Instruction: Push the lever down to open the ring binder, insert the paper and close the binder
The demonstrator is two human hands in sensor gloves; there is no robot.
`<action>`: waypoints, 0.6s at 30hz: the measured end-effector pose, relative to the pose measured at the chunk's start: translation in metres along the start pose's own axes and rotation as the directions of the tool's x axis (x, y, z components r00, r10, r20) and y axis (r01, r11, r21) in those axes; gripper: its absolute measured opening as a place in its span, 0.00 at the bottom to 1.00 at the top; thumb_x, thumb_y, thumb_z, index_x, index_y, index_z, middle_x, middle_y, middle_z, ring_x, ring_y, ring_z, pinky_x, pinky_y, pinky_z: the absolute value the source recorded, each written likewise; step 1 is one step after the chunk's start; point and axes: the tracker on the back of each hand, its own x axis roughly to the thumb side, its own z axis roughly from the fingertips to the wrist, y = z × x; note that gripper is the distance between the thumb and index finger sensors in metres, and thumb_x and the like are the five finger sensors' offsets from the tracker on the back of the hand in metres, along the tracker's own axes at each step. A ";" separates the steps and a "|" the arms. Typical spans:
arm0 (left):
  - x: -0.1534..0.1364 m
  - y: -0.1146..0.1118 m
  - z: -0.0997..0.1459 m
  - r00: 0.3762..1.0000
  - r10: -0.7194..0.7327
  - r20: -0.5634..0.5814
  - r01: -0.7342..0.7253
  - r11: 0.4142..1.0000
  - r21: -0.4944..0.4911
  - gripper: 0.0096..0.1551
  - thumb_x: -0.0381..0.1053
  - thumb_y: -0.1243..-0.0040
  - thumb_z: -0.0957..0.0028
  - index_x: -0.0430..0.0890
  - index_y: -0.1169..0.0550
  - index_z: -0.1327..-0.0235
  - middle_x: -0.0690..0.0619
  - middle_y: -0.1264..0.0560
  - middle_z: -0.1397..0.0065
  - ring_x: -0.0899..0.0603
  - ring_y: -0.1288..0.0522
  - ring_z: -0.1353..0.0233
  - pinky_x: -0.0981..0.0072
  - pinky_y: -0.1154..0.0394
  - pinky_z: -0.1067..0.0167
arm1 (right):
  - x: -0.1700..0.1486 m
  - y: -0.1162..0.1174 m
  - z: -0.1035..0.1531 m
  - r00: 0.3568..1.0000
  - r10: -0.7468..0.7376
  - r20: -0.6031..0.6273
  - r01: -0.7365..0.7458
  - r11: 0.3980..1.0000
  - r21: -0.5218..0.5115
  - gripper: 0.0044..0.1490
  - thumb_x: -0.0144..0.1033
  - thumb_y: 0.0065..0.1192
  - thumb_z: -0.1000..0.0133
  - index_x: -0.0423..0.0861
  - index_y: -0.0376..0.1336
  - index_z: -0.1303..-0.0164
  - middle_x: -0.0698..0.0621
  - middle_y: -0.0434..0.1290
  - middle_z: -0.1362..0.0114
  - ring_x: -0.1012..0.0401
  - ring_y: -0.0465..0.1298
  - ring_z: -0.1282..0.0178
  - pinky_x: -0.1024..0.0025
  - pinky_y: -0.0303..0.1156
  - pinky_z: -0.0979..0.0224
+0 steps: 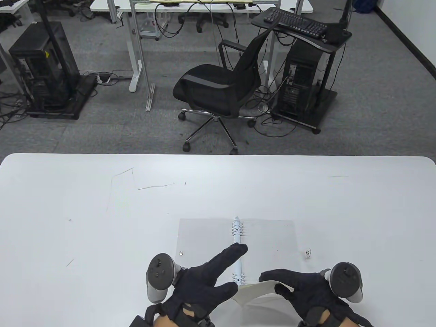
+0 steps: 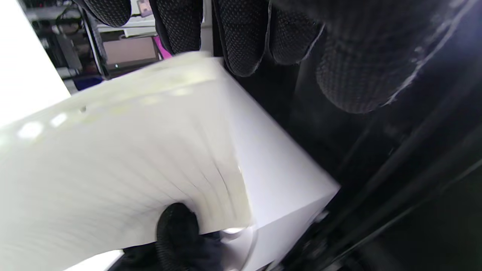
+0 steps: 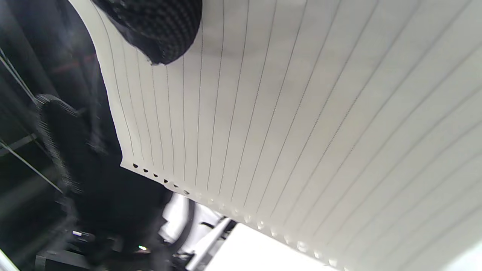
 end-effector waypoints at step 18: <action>-0.038 -0.029 0.000 0.973 -0.206 -0.100 0.205 0.979 -0.019 0.23 0.55 0.32 0.47 0.69 0.22 0.37 0.57 0.27 0.22 0.39 0.25 0.23 0.43 0.25 0.34 | 0.030 0.035 -0.052 0.950 0.236 -0.204 -0.159 0.928 0.336 0.30 0.42 0.66 0.46 0.48 0.71 0.34 0.43 0.80 0.31 0.42 0.80 0.35 0.42 0.72 0.33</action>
